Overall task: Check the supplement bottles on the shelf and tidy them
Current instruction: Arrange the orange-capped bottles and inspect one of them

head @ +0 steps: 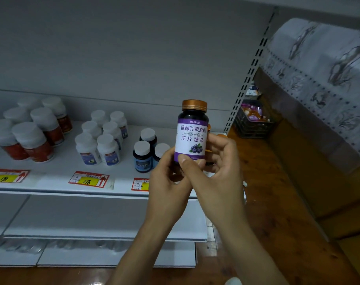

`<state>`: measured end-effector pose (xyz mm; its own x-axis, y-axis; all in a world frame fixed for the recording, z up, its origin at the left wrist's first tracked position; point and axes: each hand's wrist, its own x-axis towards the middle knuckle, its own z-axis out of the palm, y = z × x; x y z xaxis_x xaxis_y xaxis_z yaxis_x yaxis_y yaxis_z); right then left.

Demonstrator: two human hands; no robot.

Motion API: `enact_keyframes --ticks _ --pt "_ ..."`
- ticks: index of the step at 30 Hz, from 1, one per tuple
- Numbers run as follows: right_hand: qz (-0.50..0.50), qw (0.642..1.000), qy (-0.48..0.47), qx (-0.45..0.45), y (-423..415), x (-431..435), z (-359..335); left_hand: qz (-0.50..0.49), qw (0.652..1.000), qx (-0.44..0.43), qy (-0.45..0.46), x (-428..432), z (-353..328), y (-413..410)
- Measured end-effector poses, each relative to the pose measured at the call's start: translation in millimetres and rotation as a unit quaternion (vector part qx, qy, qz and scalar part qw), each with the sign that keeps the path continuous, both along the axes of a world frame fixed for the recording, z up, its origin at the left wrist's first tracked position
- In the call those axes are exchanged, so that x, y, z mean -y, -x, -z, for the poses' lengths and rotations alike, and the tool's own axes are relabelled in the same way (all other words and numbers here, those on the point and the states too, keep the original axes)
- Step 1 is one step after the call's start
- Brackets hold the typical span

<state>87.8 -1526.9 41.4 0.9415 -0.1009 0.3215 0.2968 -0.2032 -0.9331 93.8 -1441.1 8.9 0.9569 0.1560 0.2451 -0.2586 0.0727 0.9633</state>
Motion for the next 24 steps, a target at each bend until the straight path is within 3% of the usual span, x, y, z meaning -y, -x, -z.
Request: enact_keyframes --ticks 7,13,16,20,24 --pt "0.004 1.000 -0.019 -0.012 -0.8 0.1 1.0 -0.009 1.000 -0.005 -0.015 2.4 8.5 1.9" --pt "0.030 1.000 -0.004 -0.010 -5.3 3.4 3.4 0.154 0.987 -0.052 0.018 -10.0 7.7 -1.0" --pt "0.015 0.999 -0.027 -0.031 -6.4 3.3 4.4 0.227 0.951 -0.156 0.143 -12.6 4.5 1.6" --pt "-0.028 0.988 -0.122 -0.087 -9.7 8.9 7.1 0.263 0.845 -0.257 0.388 -16.7 3.3 -1.3" --pt "-0.067 0.974 -0.178 -0.127 -13.3 18.1 8.5 0.239 0.855 -0.264 0.377 -17.1 1.3 -1.9"
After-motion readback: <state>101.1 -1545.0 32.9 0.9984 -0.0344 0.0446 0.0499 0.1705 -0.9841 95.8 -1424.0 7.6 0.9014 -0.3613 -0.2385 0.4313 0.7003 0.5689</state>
